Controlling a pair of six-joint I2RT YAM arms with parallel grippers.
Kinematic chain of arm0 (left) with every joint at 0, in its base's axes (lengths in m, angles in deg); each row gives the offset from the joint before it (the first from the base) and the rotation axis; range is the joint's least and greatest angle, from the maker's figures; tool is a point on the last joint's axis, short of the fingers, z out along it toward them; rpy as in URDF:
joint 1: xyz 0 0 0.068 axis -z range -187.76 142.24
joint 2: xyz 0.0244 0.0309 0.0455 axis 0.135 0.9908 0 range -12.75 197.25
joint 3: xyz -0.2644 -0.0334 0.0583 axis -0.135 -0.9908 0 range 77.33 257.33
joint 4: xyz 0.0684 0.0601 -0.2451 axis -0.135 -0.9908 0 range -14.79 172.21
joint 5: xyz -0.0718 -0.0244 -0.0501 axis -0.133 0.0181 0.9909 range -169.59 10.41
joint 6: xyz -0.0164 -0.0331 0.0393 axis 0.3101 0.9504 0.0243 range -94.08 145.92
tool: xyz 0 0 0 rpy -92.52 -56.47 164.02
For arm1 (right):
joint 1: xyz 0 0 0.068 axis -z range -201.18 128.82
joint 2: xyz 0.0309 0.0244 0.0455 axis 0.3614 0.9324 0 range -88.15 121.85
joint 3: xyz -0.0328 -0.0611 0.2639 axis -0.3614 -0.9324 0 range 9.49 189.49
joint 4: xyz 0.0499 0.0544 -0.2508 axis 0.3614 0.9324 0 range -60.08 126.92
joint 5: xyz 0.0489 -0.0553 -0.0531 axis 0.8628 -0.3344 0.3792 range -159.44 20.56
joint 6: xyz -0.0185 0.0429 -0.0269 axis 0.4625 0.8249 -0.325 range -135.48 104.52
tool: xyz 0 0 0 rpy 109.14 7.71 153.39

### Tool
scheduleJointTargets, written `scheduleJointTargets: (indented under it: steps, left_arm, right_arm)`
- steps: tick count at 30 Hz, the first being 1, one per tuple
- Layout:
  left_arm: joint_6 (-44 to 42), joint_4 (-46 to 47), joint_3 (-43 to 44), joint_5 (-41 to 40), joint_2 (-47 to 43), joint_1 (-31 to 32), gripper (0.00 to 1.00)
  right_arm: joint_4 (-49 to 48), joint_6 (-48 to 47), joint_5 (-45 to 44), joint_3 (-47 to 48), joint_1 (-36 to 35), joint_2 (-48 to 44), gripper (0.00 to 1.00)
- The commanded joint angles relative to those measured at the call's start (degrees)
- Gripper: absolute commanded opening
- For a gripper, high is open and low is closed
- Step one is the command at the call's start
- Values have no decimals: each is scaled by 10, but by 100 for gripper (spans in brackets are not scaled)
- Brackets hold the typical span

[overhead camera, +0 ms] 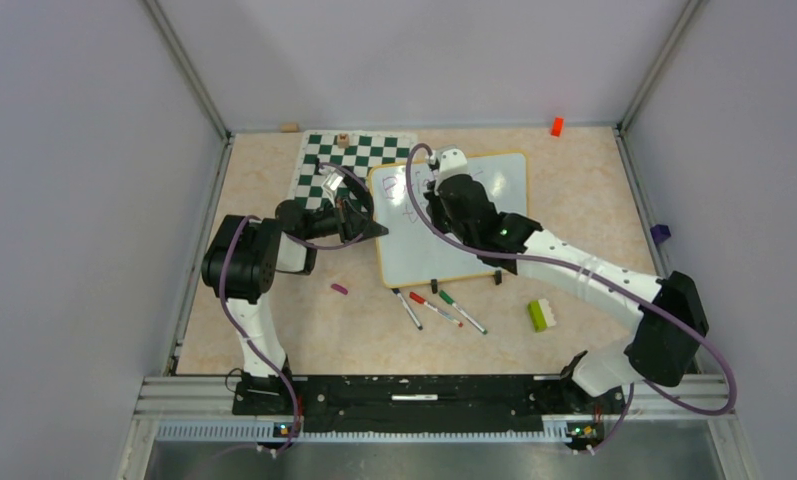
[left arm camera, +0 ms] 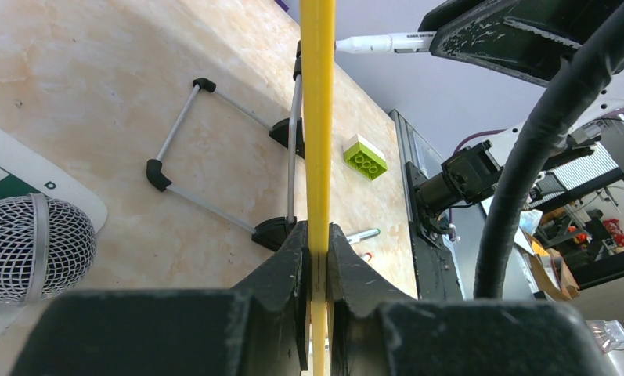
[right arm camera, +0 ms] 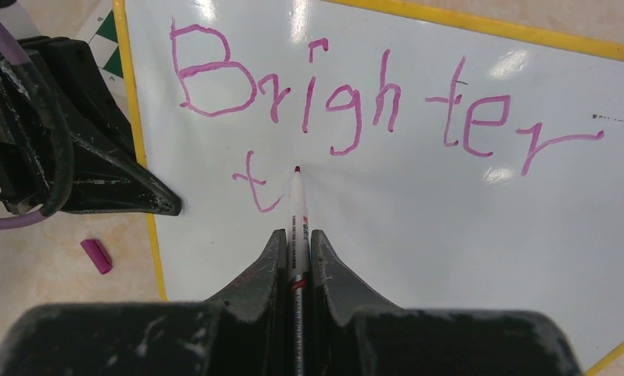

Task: Write a sentence on the whiteboard

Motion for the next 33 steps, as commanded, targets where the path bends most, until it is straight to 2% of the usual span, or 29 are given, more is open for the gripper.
scheduleJointTargets:
  steps: [1,10,17,25,33]
  left_arm:
    - [4,71,16,2,-4,-3,0]
    - [4,71,15,3,-5,-3,0]
    - [5,71,16,3,-4,-3,0]
    - [5,71,17,3,-4,-3,0]
    - [6,71,18,2,-3,-3,0]
  right_arm:
    - [-19,-7,10,32,6,-6,0]
    - [-8,-10,-1,37,11,23,0]
    - [7,-12,-13,32,12,5,0]
    - [-15,-10,29,3,12,-38,0]
    - [-13,-9,40,-6,11,-32,0]
